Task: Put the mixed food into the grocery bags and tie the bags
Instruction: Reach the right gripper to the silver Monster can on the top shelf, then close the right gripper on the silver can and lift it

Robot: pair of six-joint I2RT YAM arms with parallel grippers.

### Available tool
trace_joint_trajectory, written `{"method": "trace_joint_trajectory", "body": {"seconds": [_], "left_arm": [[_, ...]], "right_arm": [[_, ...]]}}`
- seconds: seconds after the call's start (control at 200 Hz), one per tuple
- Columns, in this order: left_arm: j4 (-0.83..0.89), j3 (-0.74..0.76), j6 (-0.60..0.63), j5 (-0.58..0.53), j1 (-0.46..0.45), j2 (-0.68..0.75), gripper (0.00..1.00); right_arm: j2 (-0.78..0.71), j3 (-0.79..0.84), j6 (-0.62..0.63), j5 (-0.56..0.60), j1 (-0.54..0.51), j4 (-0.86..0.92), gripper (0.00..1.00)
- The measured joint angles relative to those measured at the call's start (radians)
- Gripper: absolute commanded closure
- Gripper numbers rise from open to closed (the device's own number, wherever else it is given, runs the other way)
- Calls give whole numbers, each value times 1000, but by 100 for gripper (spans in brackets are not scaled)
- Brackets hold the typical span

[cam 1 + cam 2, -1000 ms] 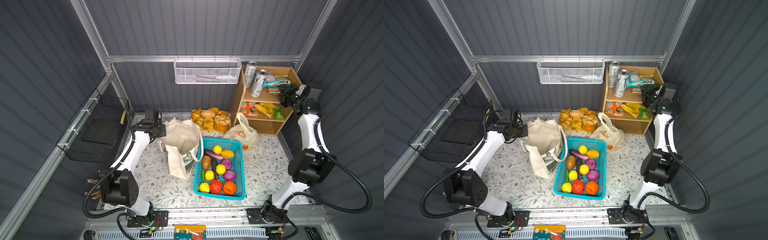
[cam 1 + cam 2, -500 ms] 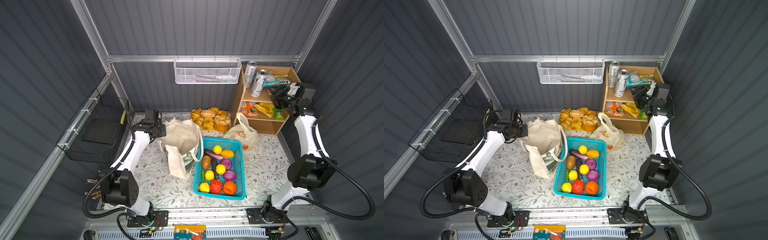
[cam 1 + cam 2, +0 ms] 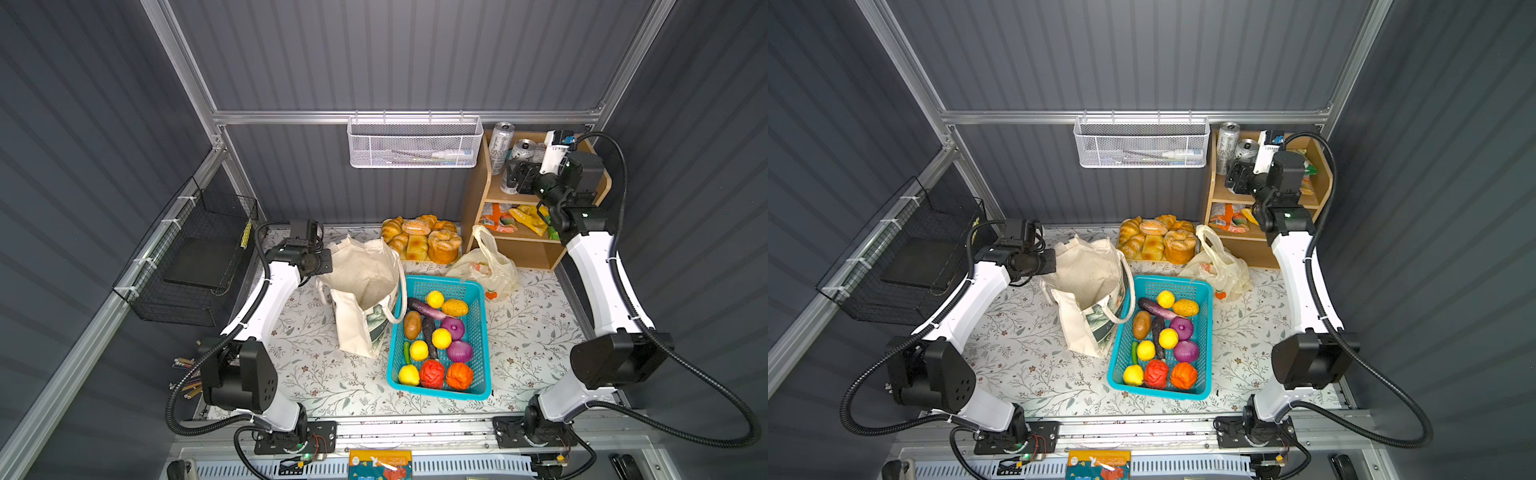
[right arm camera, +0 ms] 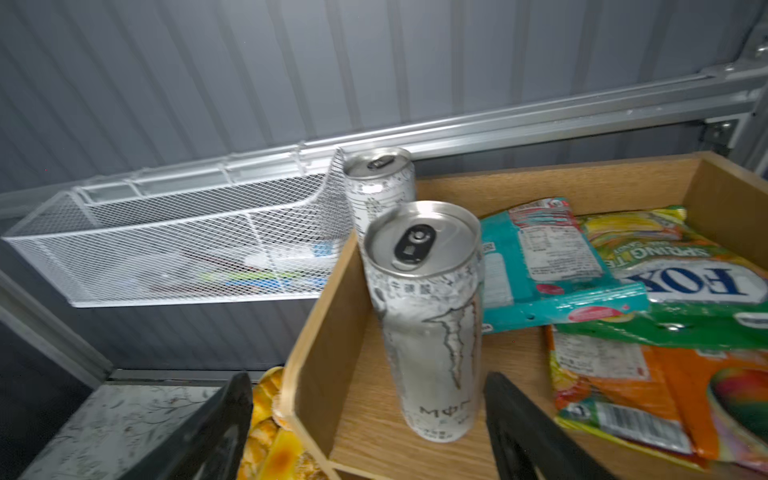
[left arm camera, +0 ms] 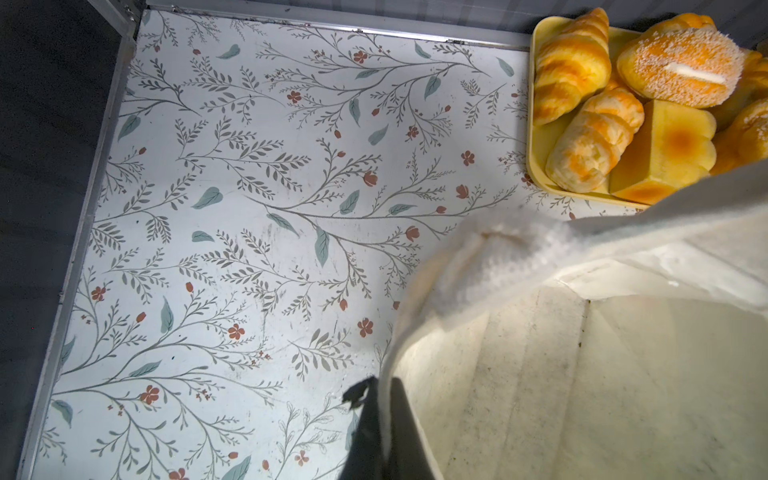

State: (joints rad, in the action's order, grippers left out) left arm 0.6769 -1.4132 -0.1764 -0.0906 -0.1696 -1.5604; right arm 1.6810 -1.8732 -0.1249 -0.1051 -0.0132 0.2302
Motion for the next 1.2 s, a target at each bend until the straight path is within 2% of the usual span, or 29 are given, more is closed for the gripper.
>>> {"method": "trace_joint_trajectory", "body": {"seconds": [0.265,0.38,0.535,0.76,0.991,1.201], "left_arm": [[11,-15,0,-3,0,-16,100],[11,-24,0,-4,0,-27,100],[18,-32,0,-6,0,-35,100],[18,-35,0,-6,0,-38,100],[17,-35,0,-6,0,-46,100],[17,-39,0,-6,0,-48,100]], "right_arm": [[139,-112,89,65,-2,7,12],[176,-169,115,80,-14,5,15],[210,-207,141,95,-23,0,24],[217,-207,144,104,-19,-2,50],[225,-220,145,86,-19,2,83],[223,-218,134,82,-19,0,88]]}}
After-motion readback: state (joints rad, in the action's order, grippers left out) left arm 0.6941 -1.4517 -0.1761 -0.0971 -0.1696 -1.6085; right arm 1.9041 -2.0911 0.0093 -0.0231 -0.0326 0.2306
